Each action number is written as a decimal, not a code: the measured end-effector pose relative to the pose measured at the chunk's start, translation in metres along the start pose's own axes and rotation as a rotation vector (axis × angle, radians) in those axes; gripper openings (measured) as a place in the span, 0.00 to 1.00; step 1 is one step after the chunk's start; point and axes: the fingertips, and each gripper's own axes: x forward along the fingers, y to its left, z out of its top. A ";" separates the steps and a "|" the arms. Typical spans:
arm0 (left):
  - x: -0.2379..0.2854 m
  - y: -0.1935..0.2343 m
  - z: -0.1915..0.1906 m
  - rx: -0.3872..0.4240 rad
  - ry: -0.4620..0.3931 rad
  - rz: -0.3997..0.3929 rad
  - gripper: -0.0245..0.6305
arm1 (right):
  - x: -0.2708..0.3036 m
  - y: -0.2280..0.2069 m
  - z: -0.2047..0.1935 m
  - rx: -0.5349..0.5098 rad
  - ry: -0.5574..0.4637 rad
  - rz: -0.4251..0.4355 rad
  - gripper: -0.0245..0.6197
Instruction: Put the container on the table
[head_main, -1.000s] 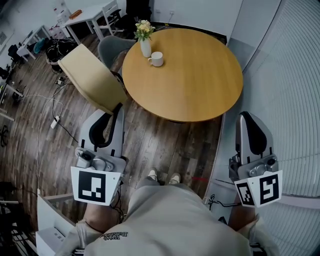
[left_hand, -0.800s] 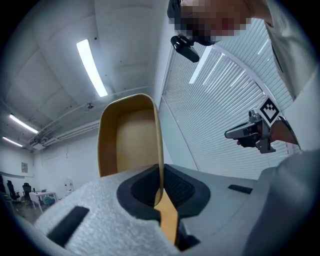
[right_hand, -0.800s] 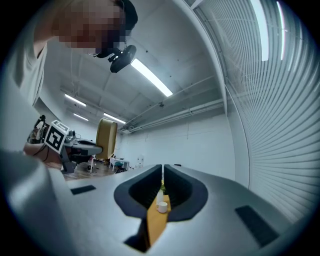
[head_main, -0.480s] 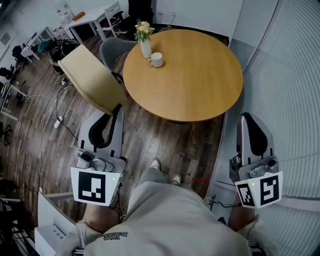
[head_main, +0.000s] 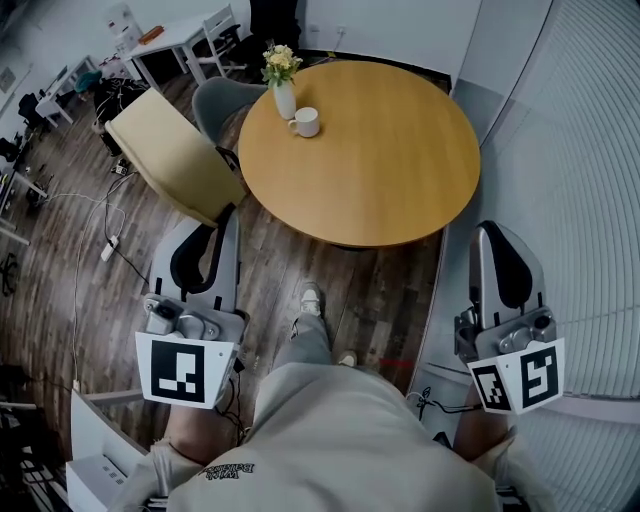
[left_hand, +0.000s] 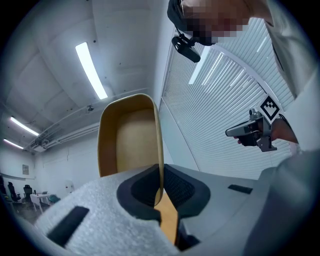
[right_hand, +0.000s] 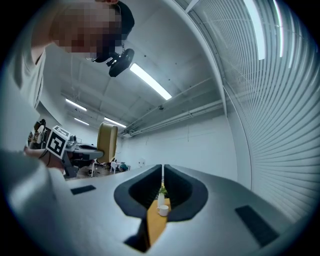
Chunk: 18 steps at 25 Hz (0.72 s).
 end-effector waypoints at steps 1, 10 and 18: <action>0.002 0.002 -0.002 -0.001 0.001 0.001 0.09 | 0.003 0.000 -0.002 0.003 0.004 0.002 0.09; 0.024 0.024 -0.028 -0.023 0.021 0.016 0.09 | 0.041 0.000 -0.022 0.010 0.033 0.027 0.09; 0.058 0.058 -0.055 -0.031 0.049 0.034 0.09 | 0.097 -0.005 -0.038 0.006 0.052 0.048 0.09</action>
